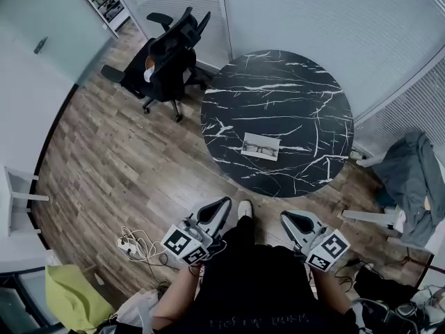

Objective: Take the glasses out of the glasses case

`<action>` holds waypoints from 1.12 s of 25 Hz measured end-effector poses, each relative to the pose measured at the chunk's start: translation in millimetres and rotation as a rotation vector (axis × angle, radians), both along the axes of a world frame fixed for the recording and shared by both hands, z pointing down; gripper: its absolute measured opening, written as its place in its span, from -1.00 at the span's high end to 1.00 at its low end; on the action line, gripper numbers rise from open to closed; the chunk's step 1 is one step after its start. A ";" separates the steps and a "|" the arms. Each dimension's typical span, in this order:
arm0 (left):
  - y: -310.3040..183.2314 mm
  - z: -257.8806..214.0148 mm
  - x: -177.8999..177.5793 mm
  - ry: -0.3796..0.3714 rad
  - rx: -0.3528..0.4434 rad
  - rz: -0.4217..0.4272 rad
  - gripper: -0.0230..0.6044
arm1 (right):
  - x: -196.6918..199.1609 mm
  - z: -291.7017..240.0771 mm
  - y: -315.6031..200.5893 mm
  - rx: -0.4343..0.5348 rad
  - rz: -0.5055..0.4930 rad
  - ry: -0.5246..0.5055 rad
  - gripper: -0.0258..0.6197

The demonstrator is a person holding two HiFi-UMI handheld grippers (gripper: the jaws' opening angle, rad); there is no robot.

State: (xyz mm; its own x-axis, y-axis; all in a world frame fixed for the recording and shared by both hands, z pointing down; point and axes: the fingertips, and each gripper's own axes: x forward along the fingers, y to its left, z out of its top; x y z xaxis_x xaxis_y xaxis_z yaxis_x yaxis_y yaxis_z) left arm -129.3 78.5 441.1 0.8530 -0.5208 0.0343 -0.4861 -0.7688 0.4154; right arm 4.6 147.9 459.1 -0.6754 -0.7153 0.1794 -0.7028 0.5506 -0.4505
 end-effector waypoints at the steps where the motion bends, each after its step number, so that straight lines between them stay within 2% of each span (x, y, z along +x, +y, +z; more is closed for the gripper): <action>1: -8.0 0.5 -1.0 -0.002 0.000 0.003 0.87 | -0.8 1.2 -6.5 -0.005 0.004 0.003 0.83; 12: -63.7 5.4 -8.9 -0.005 -0.014 0.045 0.87 | -6.4 12.1 -54.7 -0.025 0.026 0.078 0.83; 19: -76.0 12.9 9.7 -0.017 -0.020 0.066 0.87 | -5.6 11.5 -77.9 0.017 -0.033 0.161 0.83; 23: -79.4 13.0 29.9 -0.054 0.007 0.110 0.87 | 6.2 20.0 -96.9 0.020 -0.051 0.223 0.83; 28: -92.6 18.9 46.0 -0.096 0.008 0.094 0.87 | 19.3 40.4 -122.9 0.019 -0.084 0.300 0.83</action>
State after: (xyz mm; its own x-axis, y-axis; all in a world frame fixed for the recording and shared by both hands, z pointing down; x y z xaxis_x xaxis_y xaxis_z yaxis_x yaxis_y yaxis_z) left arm -83.3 -14.1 460.0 0.8909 -0.4395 0.1148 -0.4493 -0.8158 0.3641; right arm 23.9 24.9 499.5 -0.6513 -0.6640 0.3672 -0.7543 0.6189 -0.2188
